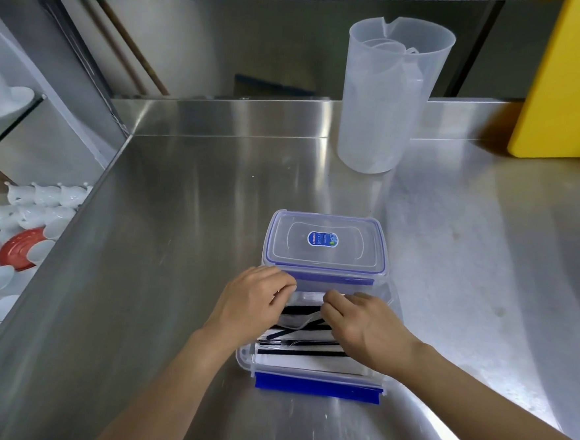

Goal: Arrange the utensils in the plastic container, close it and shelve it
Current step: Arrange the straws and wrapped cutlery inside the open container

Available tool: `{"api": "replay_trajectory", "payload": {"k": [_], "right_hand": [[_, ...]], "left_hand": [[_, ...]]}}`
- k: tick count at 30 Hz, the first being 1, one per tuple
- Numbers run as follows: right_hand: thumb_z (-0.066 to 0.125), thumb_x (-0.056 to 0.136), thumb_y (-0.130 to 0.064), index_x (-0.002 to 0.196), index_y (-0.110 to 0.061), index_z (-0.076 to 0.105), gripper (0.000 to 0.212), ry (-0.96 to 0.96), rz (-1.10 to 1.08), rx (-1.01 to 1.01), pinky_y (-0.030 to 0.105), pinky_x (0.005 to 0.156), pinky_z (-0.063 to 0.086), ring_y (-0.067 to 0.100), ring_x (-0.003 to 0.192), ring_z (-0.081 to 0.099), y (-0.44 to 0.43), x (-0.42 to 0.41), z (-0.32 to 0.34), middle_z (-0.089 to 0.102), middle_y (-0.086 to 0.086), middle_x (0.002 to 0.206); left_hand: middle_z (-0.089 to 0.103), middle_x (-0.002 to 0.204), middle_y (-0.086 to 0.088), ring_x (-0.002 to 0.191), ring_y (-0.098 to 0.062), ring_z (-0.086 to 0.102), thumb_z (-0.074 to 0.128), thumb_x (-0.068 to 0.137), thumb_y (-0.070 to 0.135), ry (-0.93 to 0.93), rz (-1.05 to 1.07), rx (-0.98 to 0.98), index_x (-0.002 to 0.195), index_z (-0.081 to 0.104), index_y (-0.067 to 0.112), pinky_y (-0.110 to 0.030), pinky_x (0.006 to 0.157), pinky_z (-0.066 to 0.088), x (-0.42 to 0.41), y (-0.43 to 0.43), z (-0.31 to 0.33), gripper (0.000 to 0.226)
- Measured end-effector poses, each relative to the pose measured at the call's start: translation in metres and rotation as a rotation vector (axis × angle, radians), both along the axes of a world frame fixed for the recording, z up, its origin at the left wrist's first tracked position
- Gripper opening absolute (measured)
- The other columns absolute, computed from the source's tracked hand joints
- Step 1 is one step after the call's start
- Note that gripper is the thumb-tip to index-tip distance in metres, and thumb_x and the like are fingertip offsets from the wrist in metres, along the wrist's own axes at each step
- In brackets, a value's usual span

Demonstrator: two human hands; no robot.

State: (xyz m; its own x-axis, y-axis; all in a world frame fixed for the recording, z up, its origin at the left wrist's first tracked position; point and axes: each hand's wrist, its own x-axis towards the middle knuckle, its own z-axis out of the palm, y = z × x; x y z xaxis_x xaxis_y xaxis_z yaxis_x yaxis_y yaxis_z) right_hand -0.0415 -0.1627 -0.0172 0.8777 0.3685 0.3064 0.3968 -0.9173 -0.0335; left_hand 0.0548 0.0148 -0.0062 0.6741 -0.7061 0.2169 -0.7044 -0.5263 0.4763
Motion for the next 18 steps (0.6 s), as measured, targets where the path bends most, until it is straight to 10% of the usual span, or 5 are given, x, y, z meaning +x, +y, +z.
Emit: {"api": "replay_trajectory", "payload": {"k": [7,18], "right_hand": [[0.077,0.044,0.019,0.066,-0.002,0.062,0.034,0.044,-0.076,0.125,0.025,0.039,0.044,0.026,0.044,0.052,0.002,0.007,0.007,0.061,0.013,0.062],[0.090,0.043,0.000,0.075,-0.007,0.070,0.038,0.064,-0.115,-0.036,0.027,0.054,0.058,0.022,0.056,0.066,0.009,0.026,-0.001,0.069,0.008,0.069]], "left_hand": [[0.071,0.086,0.002,0.081,-0.018,0.061,0.077,0.074,0.025,-0.036,-0.150,0.185,0.094,0.069,0.015,-0.025,0.073,0.038,0.004,0.006,0.000,0.024],[0.062,0.059,-0.007,0.060,-0.029,0.060,0.078,0.057,-0.007,-0.157,-0.039,0.370,0.065,0.065,0.007,-0.035,0.062,0.054,-0.003,-0.012,0.002,0.021]]}}
